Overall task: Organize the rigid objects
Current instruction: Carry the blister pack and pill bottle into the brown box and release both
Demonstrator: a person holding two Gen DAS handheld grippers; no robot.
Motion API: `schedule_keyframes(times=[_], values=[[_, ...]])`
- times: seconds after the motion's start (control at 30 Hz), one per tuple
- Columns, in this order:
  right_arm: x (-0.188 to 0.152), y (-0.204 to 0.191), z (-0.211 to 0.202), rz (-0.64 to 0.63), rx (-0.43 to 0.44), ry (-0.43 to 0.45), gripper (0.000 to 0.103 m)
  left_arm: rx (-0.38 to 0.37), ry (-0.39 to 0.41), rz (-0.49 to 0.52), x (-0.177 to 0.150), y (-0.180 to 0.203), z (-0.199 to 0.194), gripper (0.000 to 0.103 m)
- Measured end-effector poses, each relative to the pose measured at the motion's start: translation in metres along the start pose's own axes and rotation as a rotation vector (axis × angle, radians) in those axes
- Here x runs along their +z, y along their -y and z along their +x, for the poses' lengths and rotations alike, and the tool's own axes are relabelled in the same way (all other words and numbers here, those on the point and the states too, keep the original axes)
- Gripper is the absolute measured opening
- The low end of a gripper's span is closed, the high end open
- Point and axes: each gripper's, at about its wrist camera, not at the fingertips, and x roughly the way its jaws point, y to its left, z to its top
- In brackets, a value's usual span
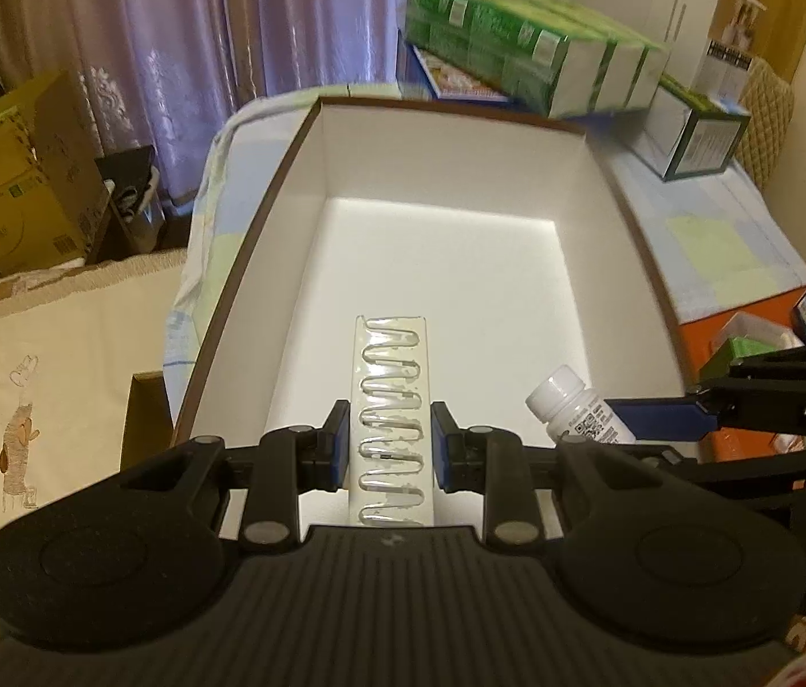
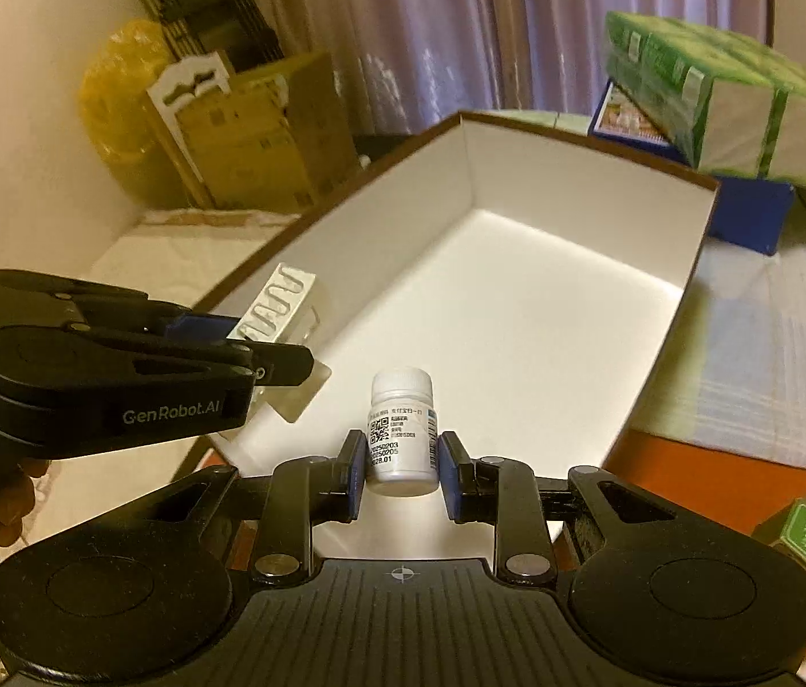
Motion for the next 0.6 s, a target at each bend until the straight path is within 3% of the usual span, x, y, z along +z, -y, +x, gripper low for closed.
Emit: schedule_keyframes(times=[0.23, 0.3, 0.43, 0.6], values=[[0.003, -0.002, 0.021, 0.005, -0.025, -0.039, 0.023, -0.020, -0.047, 0.005, -0.002, -0.011, 0.019, 0.025], [0.003, -0.002, 0.024, 0.009, -0.029, -0.025, 0.024, -0.017, -0.049, 0.012, -0.001, -0.013, 0.021, 0.035], [0.005, -0.004, 0.027, 0.021, -0.040, -0.044, 0.037, 0.001, -0.043, 0.024, -0.003, -0.016, 0.020, 0.047], [0.004, -0.004, 0.024, 0.023, -0.043, -0.044, 0.041, -0.003, -0.054, 0.018, -0.007, -0.018, 0.017, 0.048]])
